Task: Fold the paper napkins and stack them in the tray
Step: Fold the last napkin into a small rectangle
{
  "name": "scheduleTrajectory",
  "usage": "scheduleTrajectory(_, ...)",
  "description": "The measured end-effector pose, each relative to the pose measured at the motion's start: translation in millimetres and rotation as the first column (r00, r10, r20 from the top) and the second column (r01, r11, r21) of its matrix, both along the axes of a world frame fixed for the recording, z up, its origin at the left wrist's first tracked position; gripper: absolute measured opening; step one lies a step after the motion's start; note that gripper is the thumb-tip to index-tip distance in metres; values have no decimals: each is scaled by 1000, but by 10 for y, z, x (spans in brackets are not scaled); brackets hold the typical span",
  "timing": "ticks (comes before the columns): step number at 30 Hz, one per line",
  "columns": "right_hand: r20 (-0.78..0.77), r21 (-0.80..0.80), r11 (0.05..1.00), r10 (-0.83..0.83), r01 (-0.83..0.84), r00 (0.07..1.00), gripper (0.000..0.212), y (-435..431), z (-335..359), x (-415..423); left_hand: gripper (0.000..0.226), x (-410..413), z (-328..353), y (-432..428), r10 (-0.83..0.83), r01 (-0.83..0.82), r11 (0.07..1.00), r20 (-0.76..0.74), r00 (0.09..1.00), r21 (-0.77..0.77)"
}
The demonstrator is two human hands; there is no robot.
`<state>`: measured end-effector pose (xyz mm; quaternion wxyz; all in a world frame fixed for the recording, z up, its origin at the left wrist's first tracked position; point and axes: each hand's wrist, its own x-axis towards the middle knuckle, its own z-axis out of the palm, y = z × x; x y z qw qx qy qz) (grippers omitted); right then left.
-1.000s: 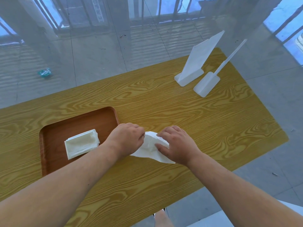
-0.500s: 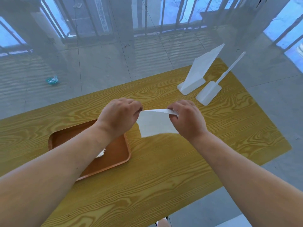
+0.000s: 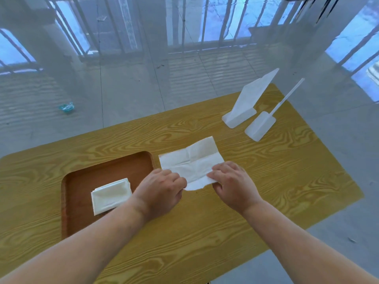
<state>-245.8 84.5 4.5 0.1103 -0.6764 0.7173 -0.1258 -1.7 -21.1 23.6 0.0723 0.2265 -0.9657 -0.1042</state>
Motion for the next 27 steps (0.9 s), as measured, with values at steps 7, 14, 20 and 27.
scheduleTrajectory(7,-48,410,912,49,-25,998,55,264,-386,-37,40,-52,-411,310,-166,19,943,420,892,332)
scheduleTrajectory(14,-8,214,973,-86,86,996,52,328,-331,38,64,-36,-540,86,102,-189,970,445,890,156)
scheduleTrajectory(20,-12,296,955,-20,23,1000,43,368,-463,370,69,-87,-602,252,-45,-43,990,586,809,136)
scheduleTrajectory(27,-17,249,967,59,-53,998,42,473,-585,96,49,-163,-526,185,-97,6,983,487,868,186)
